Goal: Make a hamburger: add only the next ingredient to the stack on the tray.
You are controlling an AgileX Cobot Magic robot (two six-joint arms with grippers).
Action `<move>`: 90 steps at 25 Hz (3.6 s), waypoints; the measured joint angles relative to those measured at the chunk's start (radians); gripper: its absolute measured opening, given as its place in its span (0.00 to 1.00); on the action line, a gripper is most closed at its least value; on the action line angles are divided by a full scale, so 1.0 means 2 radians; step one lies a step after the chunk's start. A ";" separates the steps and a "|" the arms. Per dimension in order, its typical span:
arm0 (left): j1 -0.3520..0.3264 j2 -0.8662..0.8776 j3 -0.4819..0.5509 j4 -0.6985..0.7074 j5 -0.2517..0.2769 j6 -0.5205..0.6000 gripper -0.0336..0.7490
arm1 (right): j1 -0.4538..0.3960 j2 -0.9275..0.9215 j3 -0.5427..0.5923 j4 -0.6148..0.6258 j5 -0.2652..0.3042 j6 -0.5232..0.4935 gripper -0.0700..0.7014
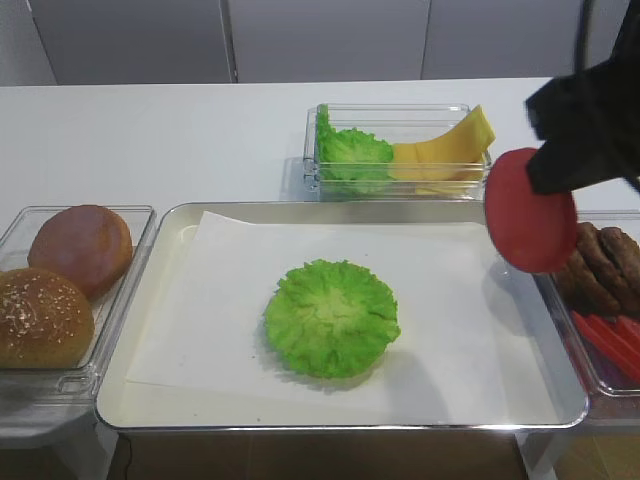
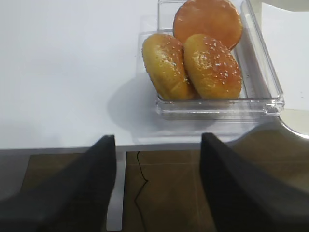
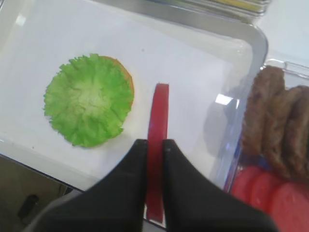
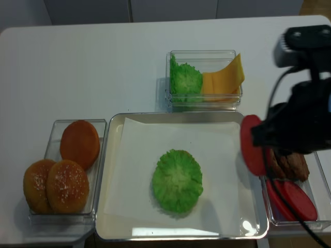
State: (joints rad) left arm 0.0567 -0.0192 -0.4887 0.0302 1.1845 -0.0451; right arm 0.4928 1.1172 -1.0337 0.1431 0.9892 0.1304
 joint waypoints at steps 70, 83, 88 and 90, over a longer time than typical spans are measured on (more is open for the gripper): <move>0.000 0.000 0.000 0.000 0.000 0.000 0.57 | 0.093 0.215 -0.079 -0.086 -0.004 0.038 0.84; 0.000 0.000 0.000 0.000 0.000 0.000 0.57 | -0.111 0.056 0.034 -0.082 0.035 0.008 0.82; 0.000 0.000 0.000 0.000 0.000 0.000 0.57 | -0.117 -0.078 0.100 -0.081 0.059 0.007 0.82; 0.000 0.000 0.000 0.000 0.000 0.000 0.57 | -0.117 -0.136 0.121 -0.080 0.079 0.008 0.82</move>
State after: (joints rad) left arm 0.0572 -0.0192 -0.4887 0.0302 1.1845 -0.0451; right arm 0.2596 0.8446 -0.7916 -0.0165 1.1474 0.1463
